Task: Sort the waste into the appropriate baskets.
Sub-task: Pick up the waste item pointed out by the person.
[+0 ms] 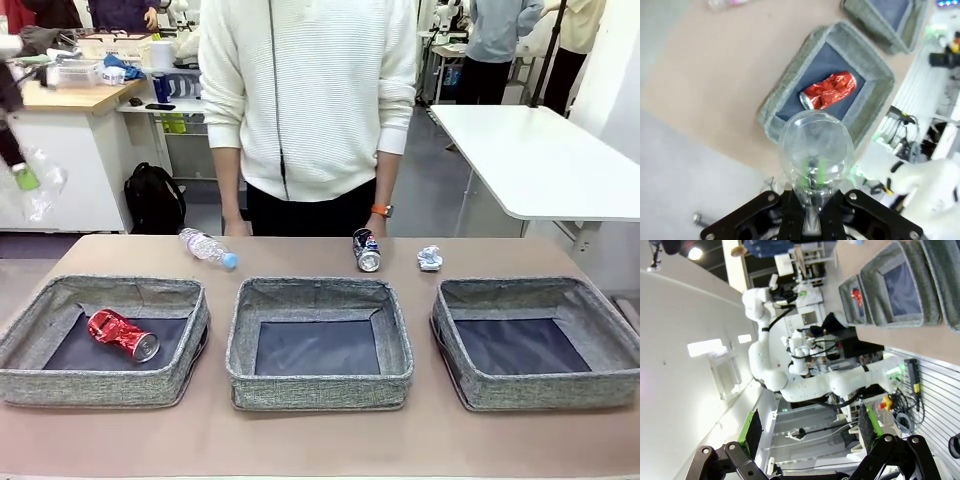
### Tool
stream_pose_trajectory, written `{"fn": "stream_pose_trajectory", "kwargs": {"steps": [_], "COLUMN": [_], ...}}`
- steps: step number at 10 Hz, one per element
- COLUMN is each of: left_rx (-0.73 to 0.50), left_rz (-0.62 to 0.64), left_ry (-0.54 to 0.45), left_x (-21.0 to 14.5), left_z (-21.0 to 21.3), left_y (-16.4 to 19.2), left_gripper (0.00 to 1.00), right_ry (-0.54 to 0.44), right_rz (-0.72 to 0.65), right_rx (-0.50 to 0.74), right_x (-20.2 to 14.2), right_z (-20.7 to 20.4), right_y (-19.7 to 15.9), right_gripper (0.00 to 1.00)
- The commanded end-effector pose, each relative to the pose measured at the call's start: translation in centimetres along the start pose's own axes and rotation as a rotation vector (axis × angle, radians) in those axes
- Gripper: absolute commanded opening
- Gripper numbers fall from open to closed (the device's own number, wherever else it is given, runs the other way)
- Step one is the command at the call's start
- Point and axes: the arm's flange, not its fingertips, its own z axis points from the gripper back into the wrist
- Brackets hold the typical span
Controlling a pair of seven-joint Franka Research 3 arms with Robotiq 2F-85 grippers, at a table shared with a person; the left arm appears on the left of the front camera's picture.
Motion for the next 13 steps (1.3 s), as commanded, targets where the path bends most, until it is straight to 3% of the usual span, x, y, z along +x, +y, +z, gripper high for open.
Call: {"fn": "stream_pose_trajectory", "kwargs": {"steps": [1, 3, 5, 6, 8, 9, 11, 13], "left_rx": [0.053, 0.033, 0.021, -0.004, 0.146, 0.220, 0.240, 0.256], "left_rz": [0.063, 0.091, 0.297, 0.341, 0.576, 0.720, 0.694, 0.736], "left_ry": [0.078, 0.121, 0.170, 0.195, 0.120, 0.127, 0.189, 0.190], "left_x": [3.2, 7.1, 11.8, 13.7, 17.1, 19.7, 24.1, 27.5], "left_z": [0.7, 0.2, -1.2, -1.8, -2.5, -2.6, -2.0, -0.5], "left_y": [-7.9, -14.8, -22.1, -25.7, -32.7, -35.5, -39.4, -41.6], "left_gripper": [0.01, 0.01, 0.01, 0.01, 0.01, 0.01, 0.01, 0.01], "right_ry": [0.003, 0.003, 0.003, 0.003, 0.003, 0.003, 0.003, 0.003], "right_rz": [0.028, 0.028, 0.028, 0.028, 0.028, 0.028, 0.028, 0.028], "right_rx": [0.020, 0.020, 0.020, 0.020, 0.020, 0.020, 0.020, 0.020], "right_x": [0.2, 0.2, 0.2, 0.2, 0.2, 0.2, 0.2, 0.2], "right_z": [0.0, 0.0, 0.0, 0.0, 0.0, 0.0, 0.0, 0.0], "right_y": [0.3, 0.3, 0.3, 0.3, 0.3, 0.3, 0.3, 0.3], "right_gripper": [1.00, 1.00, 1.00, 1.00, 1.00, 1.00, 1.00, 1.00]}}
